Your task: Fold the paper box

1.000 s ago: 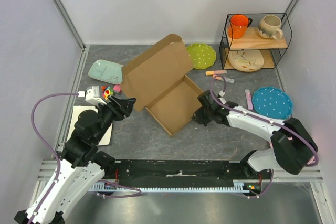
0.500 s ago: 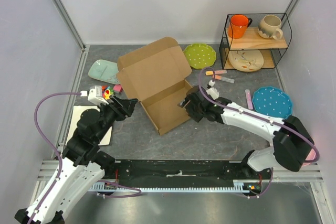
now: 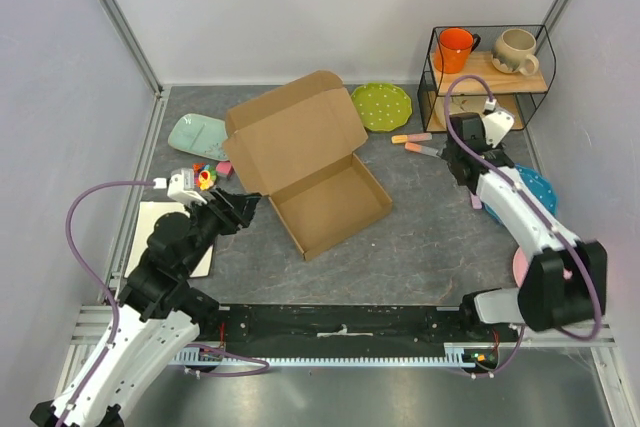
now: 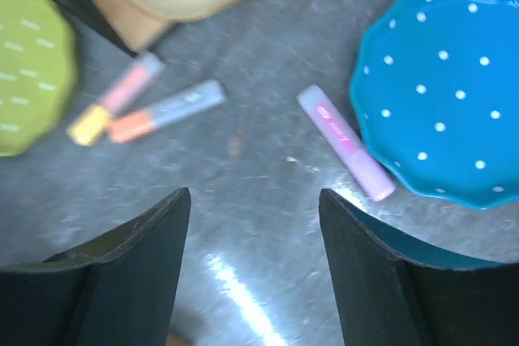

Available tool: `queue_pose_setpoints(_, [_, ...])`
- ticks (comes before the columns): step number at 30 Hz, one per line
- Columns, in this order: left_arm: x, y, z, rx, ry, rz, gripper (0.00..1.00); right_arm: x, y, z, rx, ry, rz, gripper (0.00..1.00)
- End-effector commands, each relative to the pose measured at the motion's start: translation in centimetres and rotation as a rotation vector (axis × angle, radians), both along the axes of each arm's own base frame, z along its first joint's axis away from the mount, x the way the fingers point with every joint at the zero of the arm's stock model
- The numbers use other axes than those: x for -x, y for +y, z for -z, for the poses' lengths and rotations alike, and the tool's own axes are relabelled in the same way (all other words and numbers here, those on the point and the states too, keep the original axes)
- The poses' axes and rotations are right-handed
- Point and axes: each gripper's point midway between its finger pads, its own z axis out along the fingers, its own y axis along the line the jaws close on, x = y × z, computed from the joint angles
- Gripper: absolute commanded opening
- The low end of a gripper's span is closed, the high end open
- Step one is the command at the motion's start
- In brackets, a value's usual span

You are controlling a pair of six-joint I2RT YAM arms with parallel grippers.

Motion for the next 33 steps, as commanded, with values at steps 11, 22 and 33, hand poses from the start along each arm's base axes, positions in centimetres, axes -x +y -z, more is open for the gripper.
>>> queue_pose_setpoints(11, [-0.9, -0.8, 1.1, -0.045, 0.003, 0.030, 0.68, -11.6, 4.1, 5.1, 0.233, 0.092, -0.512, 0.74])
queue_pose_setpoints(22, [-1.2, -1.4, 2.7, -0.066, 0.035, 0.053, 0.68, -13.5, 5.2, 10.1, 0.431, 0.218, -0.642, 0.73])
queue_pose_setpoints(33, [-1.4, -1.4, 3.5, -0.071, 0.056, 0.050, 0.68, -15.3, 4.7, 13.5, 0.436, 0.217, -0.540, 0.74])
